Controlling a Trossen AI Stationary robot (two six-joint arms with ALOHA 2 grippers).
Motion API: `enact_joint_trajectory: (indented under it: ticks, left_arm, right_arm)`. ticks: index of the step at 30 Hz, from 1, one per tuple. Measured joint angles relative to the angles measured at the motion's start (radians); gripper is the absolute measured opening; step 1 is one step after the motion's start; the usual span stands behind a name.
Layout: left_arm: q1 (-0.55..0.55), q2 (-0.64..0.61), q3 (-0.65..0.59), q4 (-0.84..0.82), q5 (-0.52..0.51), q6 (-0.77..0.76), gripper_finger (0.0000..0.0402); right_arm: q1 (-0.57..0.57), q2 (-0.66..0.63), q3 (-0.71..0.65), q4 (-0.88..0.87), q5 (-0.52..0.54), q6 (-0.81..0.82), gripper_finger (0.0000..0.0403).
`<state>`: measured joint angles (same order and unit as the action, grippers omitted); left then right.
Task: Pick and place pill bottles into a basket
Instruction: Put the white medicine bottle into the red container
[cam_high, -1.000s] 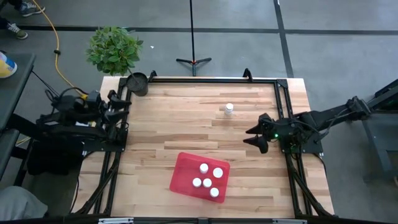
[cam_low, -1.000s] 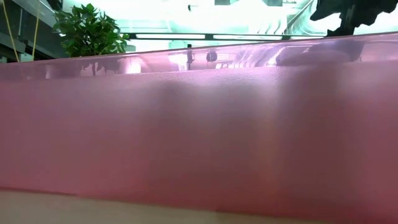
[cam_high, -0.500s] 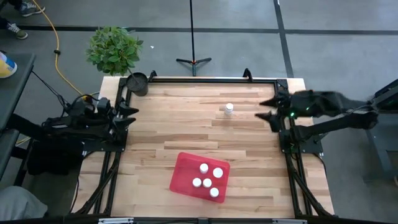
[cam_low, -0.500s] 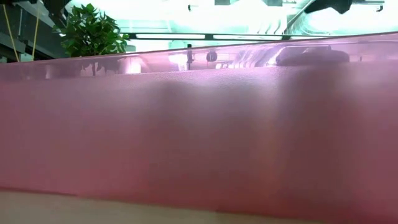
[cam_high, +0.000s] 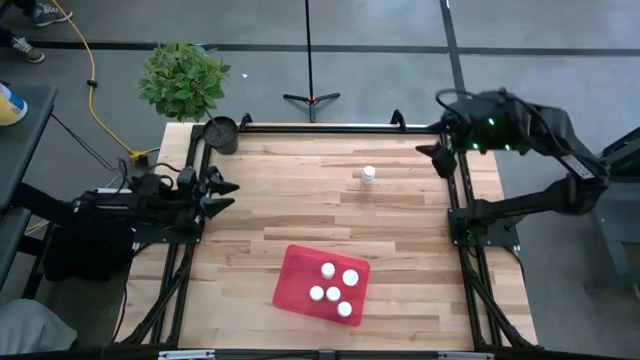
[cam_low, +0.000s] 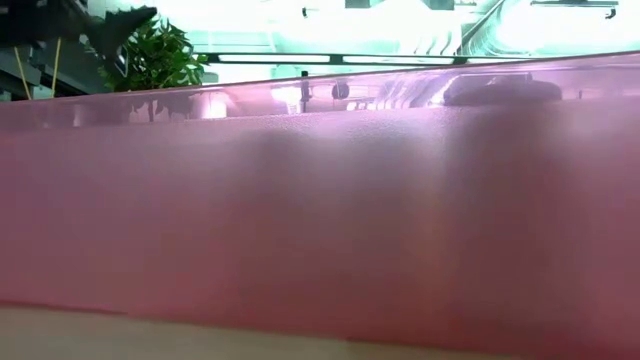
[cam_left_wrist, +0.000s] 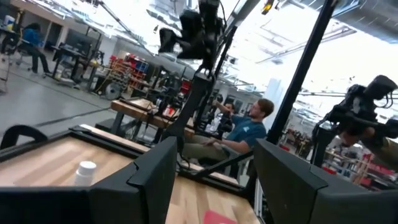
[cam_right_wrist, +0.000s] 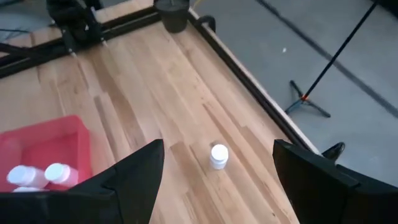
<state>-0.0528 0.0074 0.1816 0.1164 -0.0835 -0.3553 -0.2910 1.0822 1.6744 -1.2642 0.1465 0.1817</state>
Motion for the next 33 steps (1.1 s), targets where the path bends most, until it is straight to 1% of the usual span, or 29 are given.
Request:
enact_joint_trajectory:
  ticks: [3,6,10,13,16,20,23,25,28,31,33]
  left_arm:
    - [0.000,0.000,-0.048,0.052,0.031,-0.016,0.0248]
    - [0.000,0.000,-0.083,0.054,0.066,-0.047,0.0248]
    - [0.000,0.000,-0.105,-0.005,0.077,-0.072,0.0248]
    - [0.000,0.000,-0.106,-0.078,0.068,-0.073,0.0248]
    - [0.000,0.000,-0.106,-0.130,0.024,-0.072,0.0248]
    - [0.000,0.000,-0.106,-0.212,-0.065,-0.055,0.0248]
    - [0.000,0.000,-0.106,-0.267,-0.156,0.029,0.0248]
    - [0.001,0.001,-0.104,-0.288,-0.185,0.112,0.0248]
    - [0.001,0.001,-0.103,-0.293,-0.197,0.231,0.0248]
    - [0.001,0.002,-0.102,-0.295,-0.197,0.271,0.0242]
    - [0.001,0.002,-0.102,-0.295,-0.197,0.288,0.0223]
  right_arm:
    - [-0.073,0.079,0.090,-0.050,-0.090,-0.049,0.0291]
    - [-0.134,0.159,0.151,-0.090,-0.183,-0.100,0.0291]
    - [-0.195,0.266,0.198,-0.128,-0.302,-0.156,0.0291]
    - [-0.221,0.337,0.212,-0.137,-0.365,-0.185,0.0291]
    - [-0.233,0.402,0.212,-0.138,-0.394,-0.209,0.0291]
    - [-0.247,0.467,0.212,-0.141,-0.418,-0.240,0.0291]
    - [-0.259,0.504,0.212,-0.140,-0.429,-0.257,0.0291]
    - [-0.267,0.522,0.212,-0.137,-0.435,-0.267,0.0291]
    - [-0.279,0.542,0.212,-0.126,-0.437,-0.269,0.0291]
    - [-0.281,0.557,0.212,-0.122,-0.436,-0.270,0.0291]
    - [-0.281,0.561,0.211,-0.120,-0.431,-0.275,0.0291]
